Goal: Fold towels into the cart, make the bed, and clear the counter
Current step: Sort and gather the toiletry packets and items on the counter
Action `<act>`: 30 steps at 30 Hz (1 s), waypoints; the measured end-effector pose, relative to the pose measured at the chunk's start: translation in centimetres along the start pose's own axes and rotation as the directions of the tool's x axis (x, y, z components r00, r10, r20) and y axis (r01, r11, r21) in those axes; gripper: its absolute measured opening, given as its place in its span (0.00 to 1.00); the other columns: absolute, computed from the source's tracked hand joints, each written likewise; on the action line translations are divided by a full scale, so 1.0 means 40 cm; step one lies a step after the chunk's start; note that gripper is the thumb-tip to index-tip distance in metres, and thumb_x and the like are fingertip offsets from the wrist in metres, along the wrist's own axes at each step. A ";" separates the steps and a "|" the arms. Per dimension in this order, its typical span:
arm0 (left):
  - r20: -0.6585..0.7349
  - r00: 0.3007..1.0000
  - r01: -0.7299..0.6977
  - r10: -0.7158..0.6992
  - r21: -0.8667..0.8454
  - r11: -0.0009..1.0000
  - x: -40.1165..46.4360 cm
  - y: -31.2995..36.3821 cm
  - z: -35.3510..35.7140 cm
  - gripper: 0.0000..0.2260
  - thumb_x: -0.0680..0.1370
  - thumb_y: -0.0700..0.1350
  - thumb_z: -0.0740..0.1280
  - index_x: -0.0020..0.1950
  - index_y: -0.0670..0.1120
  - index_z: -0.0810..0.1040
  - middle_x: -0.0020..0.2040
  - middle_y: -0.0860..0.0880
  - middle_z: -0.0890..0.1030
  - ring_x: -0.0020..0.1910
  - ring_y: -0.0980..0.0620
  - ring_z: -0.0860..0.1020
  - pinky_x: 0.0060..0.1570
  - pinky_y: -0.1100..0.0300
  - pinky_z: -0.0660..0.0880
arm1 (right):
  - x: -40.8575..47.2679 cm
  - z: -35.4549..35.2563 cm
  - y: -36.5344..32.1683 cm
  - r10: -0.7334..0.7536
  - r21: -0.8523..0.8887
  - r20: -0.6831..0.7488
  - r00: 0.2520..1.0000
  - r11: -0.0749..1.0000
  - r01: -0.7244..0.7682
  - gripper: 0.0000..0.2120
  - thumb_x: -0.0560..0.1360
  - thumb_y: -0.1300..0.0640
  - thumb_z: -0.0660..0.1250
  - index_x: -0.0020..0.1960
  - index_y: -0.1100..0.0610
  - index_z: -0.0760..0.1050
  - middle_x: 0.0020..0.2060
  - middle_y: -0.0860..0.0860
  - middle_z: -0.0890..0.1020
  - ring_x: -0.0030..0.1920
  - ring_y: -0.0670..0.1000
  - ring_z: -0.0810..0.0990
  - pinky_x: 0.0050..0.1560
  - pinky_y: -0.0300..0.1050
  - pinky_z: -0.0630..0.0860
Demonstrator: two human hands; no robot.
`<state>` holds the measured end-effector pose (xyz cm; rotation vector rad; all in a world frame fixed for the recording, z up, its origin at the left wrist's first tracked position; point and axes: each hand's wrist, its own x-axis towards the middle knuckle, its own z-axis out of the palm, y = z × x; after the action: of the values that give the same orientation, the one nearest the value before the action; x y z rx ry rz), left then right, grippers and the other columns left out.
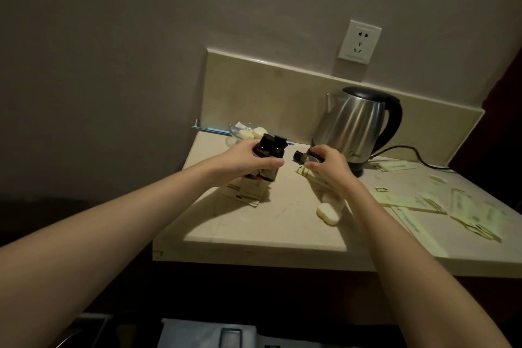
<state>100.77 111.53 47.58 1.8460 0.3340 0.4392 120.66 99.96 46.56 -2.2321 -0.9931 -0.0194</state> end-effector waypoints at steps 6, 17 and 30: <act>-0.027 1.000 -0.003 0.002 -0.034 0.999 0.010 -0.032 -0.016 0.16 0.73 0.47 0.72 0.59 0.45 0.78 0.56 0.45 0.82 0.59 0.46 0.78 0.63 0.48 0.71 | 0.047 0.044 0.027 0.030 -0.174 -0.043 0.999 0.984 -0.037 0.18 0.72 0.58 0.71 0.61 0.58 0.76 0.54 0.57 0.80 0.57 0.58 0.76 0.58 0.52 0.74; -0.024 1.000 -0.006 0.005 -0.060 0.998 -0.103 0.052 -0.051 0.14 0.76 0.44 0.69 0.60 0.43 0.76 0.47 0.49 0.80 0.42 0.56 0.78 0.33 0.69 0.74 | -0.093 -0.030 -0.097 -0.041 -0.008 -0.055 0.998 0.999 0.041 0.23 0.74 0.61 0.69 0.68 0.60 0.71 0.55 0.57 0.80 0.54 0.55 0.79 0.58 0.54 0.76; -0.048 0.997 0.062 -0.063 -0.019 0.998 -0.640 0.109 -0.229 0.17 0.76 0.46 0.69 0.63 0.44 0.76 0.56 0.44 0.81 0.50 0.53 0.79 0.44 0.65 0.76 | -0.568 0.027 -0.529 -0.183 0.364 0.129 0.975 0.923 0.125 0.14 0.73 0.64 0.69 0.57 0.55 0.74 0.47 0.49 0.78 0.39 0.45 0.78 0.39 0.34 0.76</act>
<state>73.88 106.72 50.90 1.8046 0.4186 0.4436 90.30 95.85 51.80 -1.8433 -1.1583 0.2554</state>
